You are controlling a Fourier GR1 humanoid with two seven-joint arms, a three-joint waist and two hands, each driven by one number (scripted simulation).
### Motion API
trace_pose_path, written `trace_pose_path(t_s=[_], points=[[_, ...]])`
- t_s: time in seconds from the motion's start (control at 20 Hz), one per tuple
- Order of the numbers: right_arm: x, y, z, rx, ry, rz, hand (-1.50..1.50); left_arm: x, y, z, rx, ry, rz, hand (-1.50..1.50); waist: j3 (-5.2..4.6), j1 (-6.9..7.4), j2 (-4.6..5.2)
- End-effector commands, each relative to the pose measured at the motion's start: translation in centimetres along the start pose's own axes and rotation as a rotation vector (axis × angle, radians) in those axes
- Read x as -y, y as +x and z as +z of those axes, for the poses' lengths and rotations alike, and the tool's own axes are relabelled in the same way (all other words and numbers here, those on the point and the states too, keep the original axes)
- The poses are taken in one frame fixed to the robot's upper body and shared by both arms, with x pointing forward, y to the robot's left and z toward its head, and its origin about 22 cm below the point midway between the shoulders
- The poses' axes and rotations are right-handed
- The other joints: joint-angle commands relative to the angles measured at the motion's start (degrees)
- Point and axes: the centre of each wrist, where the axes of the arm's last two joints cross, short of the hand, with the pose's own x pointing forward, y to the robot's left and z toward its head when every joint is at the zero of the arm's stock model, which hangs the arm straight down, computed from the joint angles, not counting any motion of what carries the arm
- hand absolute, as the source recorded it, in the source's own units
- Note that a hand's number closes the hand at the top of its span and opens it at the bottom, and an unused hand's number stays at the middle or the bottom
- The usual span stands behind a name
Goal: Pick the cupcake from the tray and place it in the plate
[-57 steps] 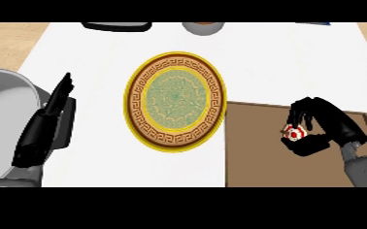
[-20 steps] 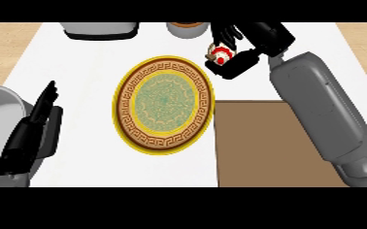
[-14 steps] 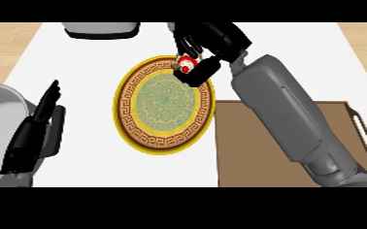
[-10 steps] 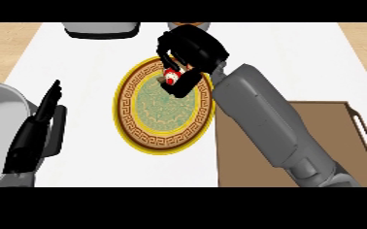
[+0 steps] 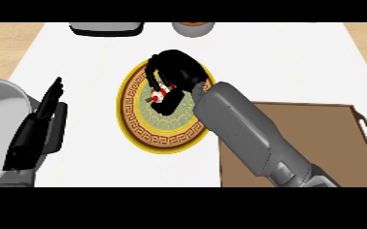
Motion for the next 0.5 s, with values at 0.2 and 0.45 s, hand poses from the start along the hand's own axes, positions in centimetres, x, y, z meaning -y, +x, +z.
trace_pose_path(t_s=[0.2, 0.45], points=[[-2.8, -1.3, -0.3, -0.099, -0.029, -0.057, -1.50, 0.0, -2.5, 0.2, -0.110, -0.014, -0.017, 0.00, -0.80, 0.46, 0.50], [-1.7, -1.5, 0.0, -0.039, -0.178, -0.269, -1.50, 0.6, -2.4, 1.9, -0.104, -0.010, -0.004, 0.00, -0.76, 0.81, 0.47]])
